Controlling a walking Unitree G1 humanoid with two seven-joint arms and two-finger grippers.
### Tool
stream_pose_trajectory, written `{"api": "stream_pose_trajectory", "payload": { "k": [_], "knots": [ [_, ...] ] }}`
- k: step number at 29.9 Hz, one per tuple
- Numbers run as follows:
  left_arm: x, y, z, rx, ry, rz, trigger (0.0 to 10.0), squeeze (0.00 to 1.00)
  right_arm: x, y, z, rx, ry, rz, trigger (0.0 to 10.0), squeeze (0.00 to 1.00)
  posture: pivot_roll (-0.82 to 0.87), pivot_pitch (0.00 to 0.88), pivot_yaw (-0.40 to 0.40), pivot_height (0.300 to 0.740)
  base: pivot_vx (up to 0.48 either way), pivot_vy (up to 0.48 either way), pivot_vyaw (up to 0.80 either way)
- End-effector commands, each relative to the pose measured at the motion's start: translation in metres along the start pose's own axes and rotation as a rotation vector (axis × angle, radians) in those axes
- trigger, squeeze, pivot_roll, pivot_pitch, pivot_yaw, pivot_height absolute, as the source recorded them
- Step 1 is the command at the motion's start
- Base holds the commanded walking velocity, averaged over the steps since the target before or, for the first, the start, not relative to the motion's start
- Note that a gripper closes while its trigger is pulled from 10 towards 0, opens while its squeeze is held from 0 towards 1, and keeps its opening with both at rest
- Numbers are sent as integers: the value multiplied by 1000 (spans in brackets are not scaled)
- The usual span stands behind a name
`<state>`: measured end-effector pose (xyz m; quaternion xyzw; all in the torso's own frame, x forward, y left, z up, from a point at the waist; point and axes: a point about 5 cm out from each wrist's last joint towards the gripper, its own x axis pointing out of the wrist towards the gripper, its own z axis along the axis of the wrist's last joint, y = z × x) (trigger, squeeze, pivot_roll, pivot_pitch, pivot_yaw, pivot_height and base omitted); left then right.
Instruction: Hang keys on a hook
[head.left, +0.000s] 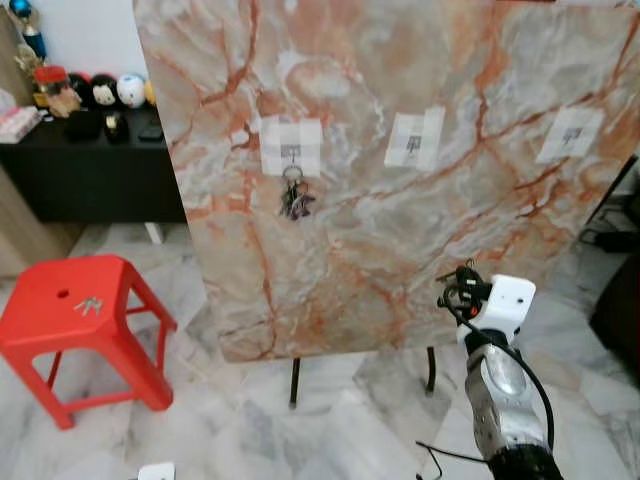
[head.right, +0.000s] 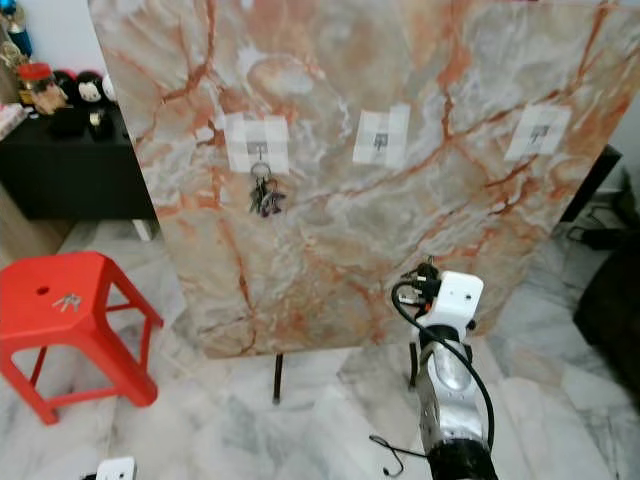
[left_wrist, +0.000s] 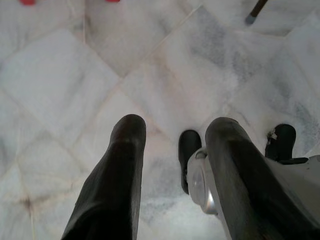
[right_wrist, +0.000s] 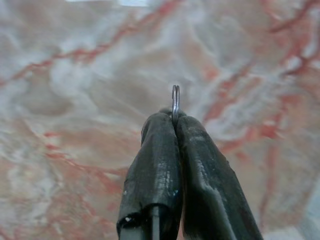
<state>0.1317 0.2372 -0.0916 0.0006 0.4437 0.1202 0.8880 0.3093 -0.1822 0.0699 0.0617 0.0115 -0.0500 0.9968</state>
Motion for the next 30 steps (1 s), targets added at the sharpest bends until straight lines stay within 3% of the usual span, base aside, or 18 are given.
{"api": "stream_pose_trajectory", "payload": {
  "k": [1,12,22,30],
  "knots": [
    [-1,-2,-4,-20,20,-4,10000,0,5,4,6,-8,-21,12,10000,0,-6,0,-64,740,0,0,0],
    [0,-3,-4,-27,25,-8,10000,0,7,6,13,-21,-56,10,10000,0,-10,0,-63,740,0,0,0],
    [-1,-1,-5,-50,29,-1,10000,0,7,-1,4,12,18,-29,10000,0,-8,0,-71,740,0,94,0],
    [-1,-3,-4,-33,14,-14,10000,0,7,-1,3,23,25,-29,10000,0,-6,0,-71,740,0,226,-740]
  ]
}}
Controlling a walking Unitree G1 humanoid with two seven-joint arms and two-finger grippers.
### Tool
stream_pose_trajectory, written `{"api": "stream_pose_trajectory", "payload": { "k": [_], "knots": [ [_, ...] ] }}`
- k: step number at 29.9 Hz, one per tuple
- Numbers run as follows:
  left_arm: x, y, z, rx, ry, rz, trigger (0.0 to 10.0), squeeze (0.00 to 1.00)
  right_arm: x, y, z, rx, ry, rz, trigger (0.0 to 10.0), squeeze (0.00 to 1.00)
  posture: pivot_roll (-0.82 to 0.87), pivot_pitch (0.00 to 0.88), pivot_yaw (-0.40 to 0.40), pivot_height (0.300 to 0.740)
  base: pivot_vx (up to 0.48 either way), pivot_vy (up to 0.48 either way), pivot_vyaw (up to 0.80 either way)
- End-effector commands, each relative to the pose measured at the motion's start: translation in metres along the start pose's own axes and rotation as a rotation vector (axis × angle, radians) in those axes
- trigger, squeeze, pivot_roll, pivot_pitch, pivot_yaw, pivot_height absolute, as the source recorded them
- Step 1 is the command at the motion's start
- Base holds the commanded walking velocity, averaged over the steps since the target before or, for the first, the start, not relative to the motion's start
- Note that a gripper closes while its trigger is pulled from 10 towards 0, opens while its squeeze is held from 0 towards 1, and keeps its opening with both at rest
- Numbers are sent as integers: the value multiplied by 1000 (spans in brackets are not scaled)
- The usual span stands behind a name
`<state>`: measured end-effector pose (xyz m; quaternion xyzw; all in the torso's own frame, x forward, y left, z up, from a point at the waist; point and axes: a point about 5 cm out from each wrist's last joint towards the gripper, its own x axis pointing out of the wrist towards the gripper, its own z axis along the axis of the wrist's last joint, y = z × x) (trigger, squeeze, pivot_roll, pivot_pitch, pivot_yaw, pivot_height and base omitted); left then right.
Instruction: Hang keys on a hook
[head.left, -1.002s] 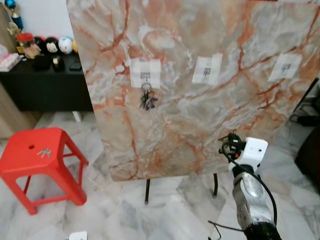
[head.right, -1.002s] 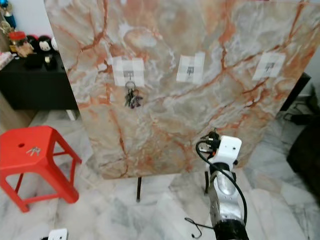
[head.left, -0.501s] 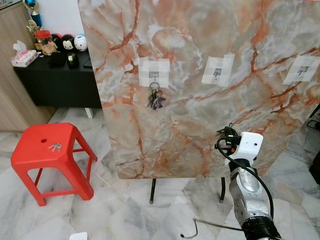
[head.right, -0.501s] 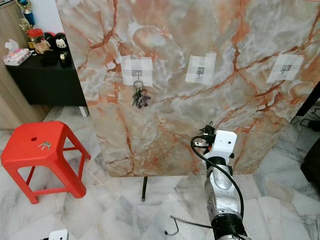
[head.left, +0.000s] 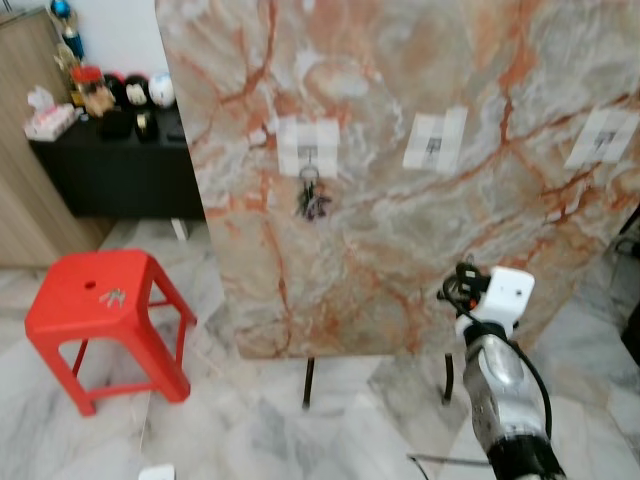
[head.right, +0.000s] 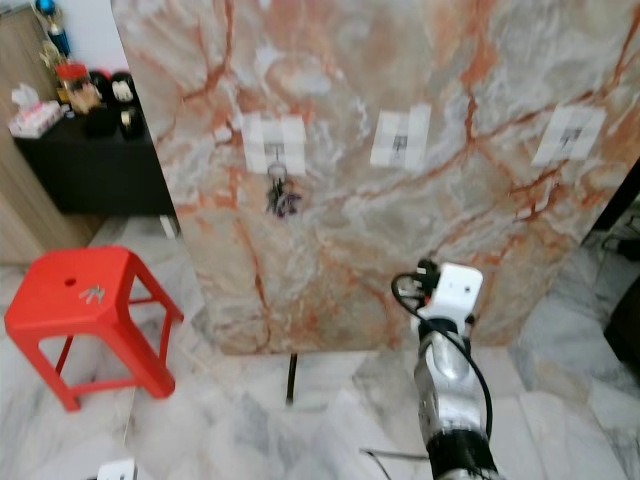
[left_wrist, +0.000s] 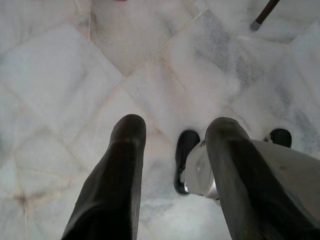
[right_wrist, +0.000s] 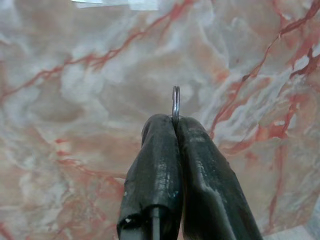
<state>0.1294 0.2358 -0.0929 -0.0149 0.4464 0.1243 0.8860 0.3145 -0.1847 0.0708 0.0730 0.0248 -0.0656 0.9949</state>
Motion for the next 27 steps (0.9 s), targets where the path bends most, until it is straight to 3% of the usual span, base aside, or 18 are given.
{"api": "stream_pose_trajectory", "payload": {
  "k": [1,7,14,27],
  "knots": [
    [0,-2,-1,-4,3,-8,10000,0,2,1,2,1,-1,5,10000,0,-6,0,-71,740,0,0,-744],
    [-1,-1,-2,-31,4,-3,10000,0,2,3,2,5,2,12,10000,0,-3,0,-70,740,0,44,-751],
    [0,-2,-1,6,2,-8,10000,0,2,4,1,9,2,14,10000,0,-1,0,-65,740,0,254,-744],
    [0,-4,1,26,-5,-18,10000,0,2,12,-1,-6,2,56,10000,0,1,0,-58,740,0,0,0]
  ]
}}
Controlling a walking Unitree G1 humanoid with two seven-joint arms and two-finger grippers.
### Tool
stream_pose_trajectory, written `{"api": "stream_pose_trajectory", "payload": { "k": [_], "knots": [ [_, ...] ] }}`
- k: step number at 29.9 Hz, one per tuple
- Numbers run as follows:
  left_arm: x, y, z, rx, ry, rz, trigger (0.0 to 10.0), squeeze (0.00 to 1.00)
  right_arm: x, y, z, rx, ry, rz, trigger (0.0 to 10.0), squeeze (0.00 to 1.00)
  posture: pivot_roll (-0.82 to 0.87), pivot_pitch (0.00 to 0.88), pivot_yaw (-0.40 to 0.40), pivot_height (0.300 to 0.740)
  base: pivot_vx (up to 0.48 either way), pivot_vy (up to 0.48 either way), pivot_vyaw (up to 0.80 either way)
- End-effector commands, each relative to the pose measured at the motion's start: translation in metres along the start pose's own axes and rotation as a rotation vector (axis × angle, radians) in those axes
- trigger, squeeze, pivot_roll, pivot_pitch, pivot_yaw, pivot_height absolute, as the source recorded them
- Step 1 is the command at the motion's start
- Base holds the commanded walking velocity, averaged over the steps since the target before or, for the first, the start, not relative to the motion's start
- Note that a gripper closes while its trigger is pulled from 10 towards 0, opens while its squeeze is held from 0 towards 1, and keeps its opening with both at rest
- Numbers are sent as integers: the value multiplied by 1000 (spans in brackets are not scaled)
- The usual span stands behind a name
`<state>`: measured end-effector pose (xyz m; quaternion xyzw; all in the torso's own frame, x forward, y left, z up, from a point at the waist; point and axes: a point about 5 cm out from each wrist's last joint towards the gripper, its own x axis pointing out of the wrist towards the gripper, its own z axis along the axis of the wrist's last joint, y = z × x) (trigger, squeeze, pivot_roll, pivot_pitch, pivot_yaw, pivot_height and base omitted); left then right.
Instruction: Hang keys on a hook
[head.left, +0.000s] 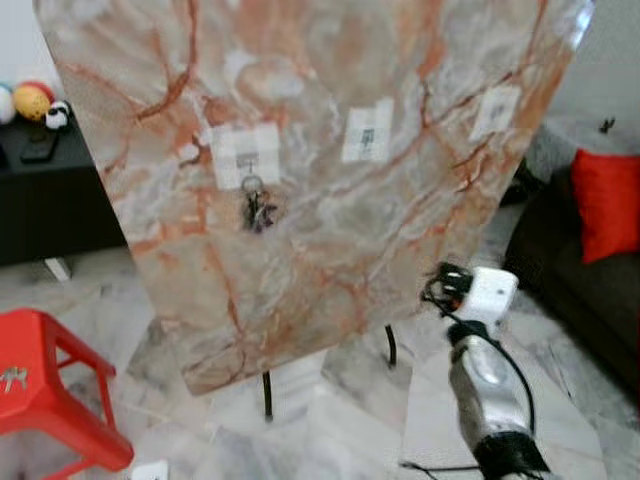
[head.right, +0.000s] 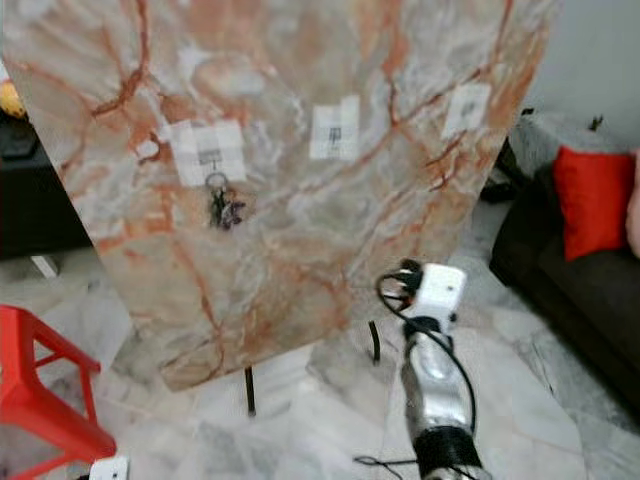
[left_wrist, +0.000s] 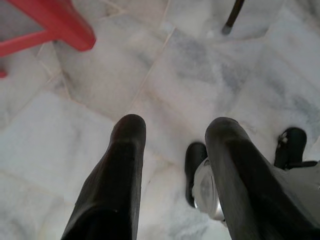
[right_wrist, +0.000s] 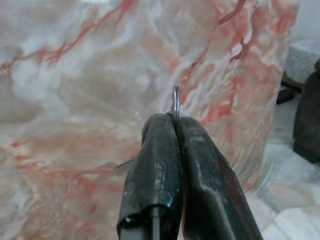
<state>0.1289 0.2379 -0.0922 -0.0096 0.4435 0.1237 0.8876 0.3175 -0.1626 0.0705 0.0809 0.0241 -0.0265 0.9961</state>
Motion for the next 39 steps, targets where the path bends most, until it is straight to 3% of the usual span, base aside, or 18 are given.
{"api": "stream_pose_trajectory", "payload": {
  "k": [1,8,12,14,19,26,33,39],
  "knots": [
    [1,-6,0,17,4,-22,10000,0,2,-10,2,-28,0,-22,10000,0,1,0,-58,740,0,0,0],
    [1,-5,2,16,-2,-21,10000,0,6,-6,11,-89,-41,-3,10000,0,3,0,-59,740,0,0,0],
    [1,-4,3,2,-5,-12,10000,0,8,-3,18,-179,-86,5,10000,0,-4,0,-53,740,0,0,0],
    [1,-3,3,2,-4,-11,10000,0,9,3,22,-267,-125,43,10000,0,-4,0,-53,740,0,0,0],
    [1,-2,2,-3,-2,-4,10000,0,6,13,26,-354,-177,113,10000,0,1,0,-60,740,0,0,0],
    [1,0,1,-9,0,0,10000,0,2,13,20,-316,-157,115,10000,0,2,0,-60,740,0,0,0],
    [2,-3,6,-5,-15,-6,10000,0,1,18,23,-351,-181,176,10000,0,-2,0,-62,740,138,0,0],
    [2,-5,7,-9,-20,-11,10000,0,2,17,23,-291,-174,173,10000,0,1,0,-64,740,251,0,167]
  ]
}}
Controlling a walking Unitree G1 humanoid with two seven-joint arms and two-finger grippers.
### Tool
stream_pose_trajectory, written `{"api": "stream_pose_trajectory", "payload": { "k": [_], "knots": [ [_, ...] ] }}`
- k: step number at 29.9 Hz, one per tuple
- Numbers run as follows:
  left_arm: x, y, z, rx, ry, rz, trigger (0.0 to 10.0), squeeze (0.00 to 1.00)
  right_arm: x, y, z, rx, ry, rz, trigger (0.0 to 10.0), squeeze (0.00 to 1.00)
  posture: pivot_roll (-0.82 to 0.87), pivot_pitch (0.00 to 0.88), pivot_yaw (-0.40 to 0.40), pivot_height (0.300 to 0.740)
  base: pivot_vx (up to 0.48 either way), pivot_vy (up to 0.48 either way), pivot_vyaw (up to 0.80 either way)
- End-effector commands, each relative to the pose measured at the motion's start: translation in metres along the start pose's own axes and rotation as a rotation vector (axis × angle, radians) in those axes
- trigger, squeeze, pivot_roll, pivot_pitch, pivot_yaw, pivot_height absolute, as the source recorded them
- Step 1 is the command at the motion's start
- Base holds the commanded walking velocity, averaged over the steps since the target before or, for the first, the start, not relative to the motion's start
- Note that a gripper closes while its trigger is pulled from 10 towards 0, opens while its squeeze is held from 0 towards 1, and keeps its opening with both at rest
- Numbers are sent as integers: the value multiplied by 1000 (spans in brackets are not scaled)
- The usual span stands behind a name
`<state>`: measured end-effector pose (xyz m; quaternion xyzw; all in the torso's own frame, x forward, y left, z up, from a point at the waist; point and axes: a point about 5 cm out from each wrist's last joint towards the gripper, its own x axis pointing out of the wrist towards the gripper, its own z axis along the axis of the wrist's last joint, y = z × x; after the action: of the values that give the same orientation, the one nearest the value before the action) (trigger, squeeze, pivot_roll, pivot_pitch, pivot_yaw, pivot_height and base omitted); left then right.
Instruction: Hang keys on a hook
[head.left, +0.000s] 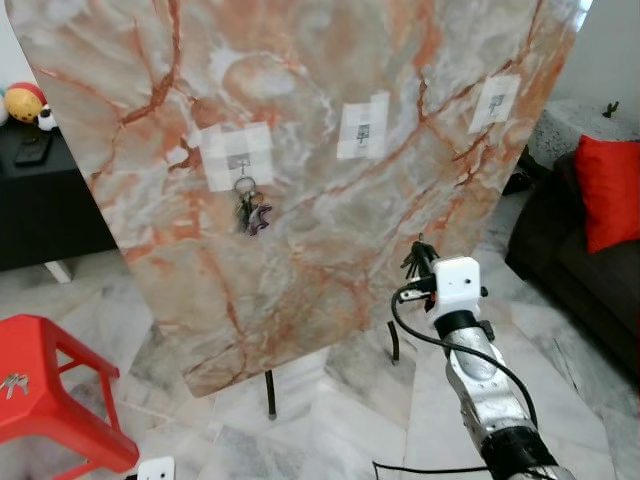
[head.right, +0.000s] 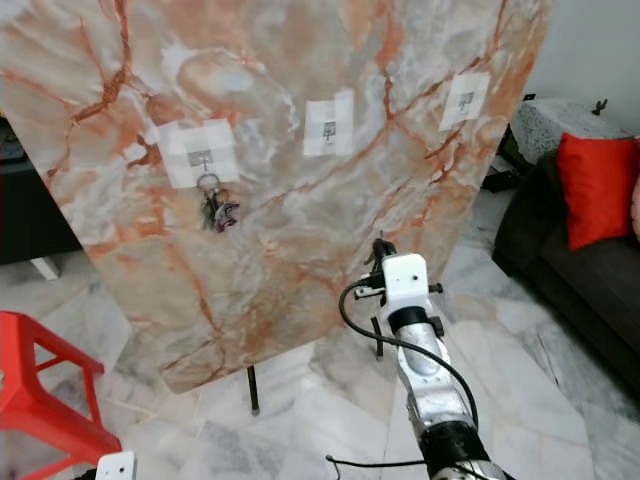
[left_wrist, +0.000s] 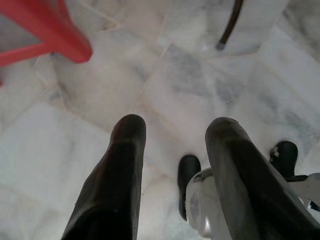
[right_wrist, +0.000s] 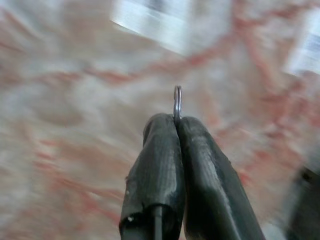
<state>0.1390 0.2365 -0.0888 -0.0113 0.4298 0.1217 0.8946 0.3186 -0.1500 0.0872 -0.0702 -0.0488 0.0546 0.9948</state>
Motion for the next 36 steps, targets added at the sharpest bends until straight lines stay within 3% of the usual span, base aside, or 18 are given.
{"api": "stream_pose_trajectory", "payload": {
  "k": [1,20,29,36],
  "knots": [
    [-1,-2,-3,-5,10,-4,10000,0,4,-1,8,13,-34,3,10000,0,1,0,-64,740,255,0,0],
    [-2,2,-8,-13,33,2,10000,0,5,-1,6,56,-16,-11,10000,0,5,0,-67,740,261,0,0],
    [-3,3,-10,-11,37,5,10000,0,1,-8,1,102,15,-82,10000,0,8,0,-68,740,0,0,0],
    [-3,3,-11,-6,42,2,10000,0,1,-22,7,69,-12,-196,10000,0,5,0,-65,740,0,0,0]
  ]
}}
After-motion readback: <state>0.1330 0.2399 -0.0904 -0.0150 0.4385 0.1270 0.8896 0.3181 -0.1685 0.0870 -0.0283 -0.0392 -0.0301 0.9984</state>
